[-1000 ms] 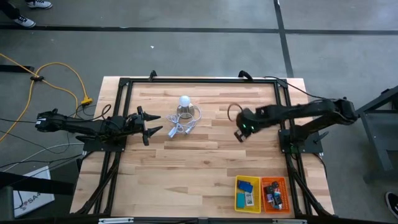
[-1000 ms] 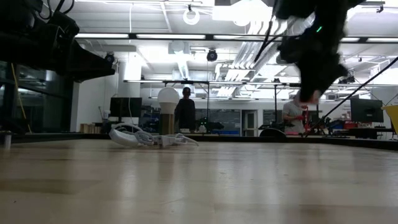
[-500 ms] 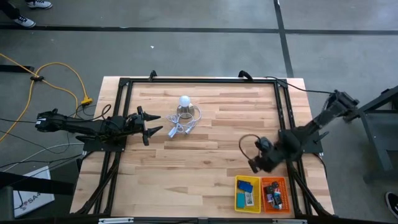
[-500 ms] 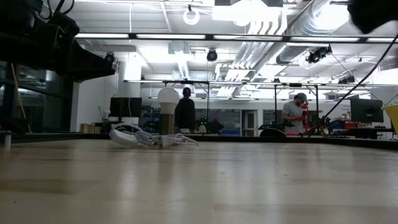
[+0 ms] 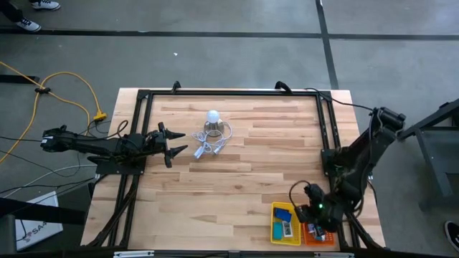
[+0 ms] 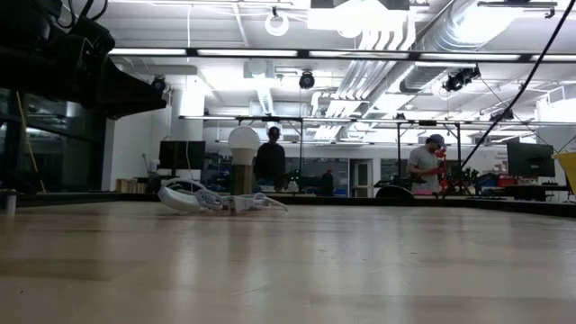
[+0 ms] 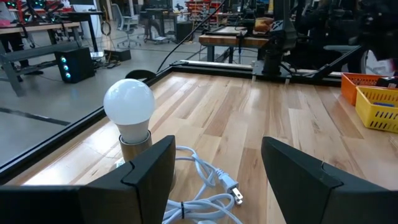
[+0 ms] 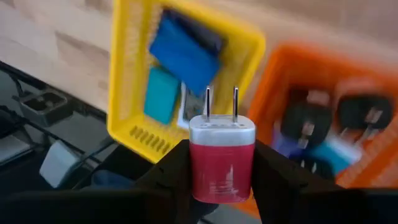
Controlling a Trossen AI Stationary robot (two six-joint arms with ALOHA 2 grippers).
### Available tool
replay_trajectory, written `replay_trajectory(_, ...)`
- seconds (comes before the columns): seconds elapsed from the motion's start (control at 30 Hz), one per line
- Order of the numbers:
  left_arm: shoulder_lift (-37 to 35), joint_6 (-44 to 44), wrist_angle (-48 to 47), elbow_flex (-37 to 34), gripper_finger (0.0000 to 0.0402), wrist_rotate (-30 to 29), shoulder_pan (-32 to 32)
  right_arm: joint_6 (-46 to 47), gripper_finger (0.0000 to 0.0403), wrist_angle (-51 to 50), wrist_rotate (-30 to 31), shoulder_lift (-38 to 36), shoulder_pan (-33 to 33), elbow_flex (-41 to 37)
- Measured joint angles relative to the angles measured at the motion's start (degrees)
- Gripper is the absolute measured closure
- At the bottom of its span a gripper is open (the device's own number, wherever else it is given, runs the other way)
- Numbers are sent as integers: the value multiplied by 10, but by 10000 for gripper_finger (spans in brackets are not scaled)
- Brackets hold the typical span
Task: Pick & Place Office items
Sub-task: Put the pink charger adapter into the orange basket, then return to Home Position
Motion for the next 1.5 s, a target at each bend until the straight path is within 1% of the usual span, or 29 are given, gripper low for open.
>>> replay_trajectory(0.2,0,0,0,0,171,0,0,65,281,41,3,39,37,0)
replay_trajectory(0.37,0,0,0,0,171,0,0,85,283,20,-5,55,50,0)
replay_trajectory(0.6,0,0,0,0,171,0,0,103,277,13,-43,67,50,0)
replay_trajectory(0.73,0,0,0,0,171,0,0,112,282,28,-65,81,50,0)
replay_trajectory(0.83,0,0,0,0,171,0,0,113,281,37,-63,87,50,0)
replay_trajectory(1.1,0,0,0,0,171,0,0,113,245,36,-61,88,49,0)
replay_trajectory(1.3,0,0,0,0,171,0,0,110,244,35,-42,88,49,0)
replay_trajectory(1.5,0,0,0,0,171,0,0,109,243,34,-41,88,49,0)
